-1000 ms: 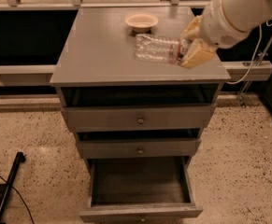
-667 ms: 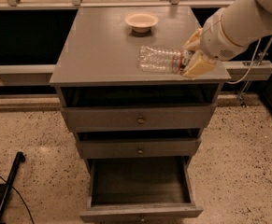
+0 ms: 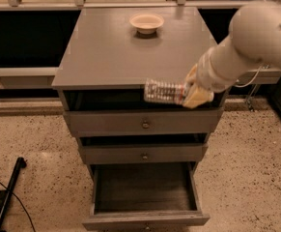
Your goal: Place water bottle into bottom drawer
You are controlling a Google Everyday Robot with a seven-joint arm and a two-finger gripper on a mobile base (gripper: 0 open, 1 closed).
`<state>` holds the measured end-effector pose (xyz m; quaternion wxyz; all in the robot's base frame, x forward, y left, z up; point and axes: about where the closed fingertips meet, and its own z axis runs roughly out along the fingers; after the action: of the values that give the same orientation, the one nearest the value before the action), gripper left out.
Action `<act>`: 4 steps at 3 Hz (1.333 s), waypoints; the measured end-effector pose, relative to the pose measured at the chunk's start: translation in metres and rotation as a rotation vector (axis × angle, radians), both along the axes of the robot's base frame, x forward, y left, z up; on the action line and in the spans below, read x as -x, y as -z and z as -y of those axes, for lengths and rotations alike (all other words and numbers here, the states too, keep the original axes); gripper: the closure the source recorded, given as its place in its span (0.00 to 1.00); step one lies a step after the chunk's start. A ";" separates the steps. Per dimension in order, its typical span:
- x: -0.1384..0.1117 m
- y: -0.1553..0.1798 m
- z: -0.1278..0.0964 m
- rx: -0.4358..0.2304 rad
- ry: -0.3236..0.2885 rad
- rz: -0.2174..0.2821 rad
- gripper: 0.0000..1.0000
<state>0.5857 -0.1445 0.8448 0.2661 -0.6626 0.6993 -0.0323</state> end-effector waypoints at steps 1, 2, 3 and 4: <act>0.016 0.120 0.005 0.033 0.002 -0.104 1.00; 0.046 0.219 -0.003 0.057 -0.063 -0.219 1.00; 0.052 0.232 -0.003 0.057 -0.069 -0.242 1.00; 0.053 0.243 0.009 0.039 -0.048 -0.262 1.00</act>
Offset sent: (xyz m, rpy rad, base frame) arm -0.0803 0.0098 -0.3327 -0.0899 0.3505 0.1536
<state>0.5330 -0.1539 0.6016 0.1600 -0.6828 0.7113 0.0472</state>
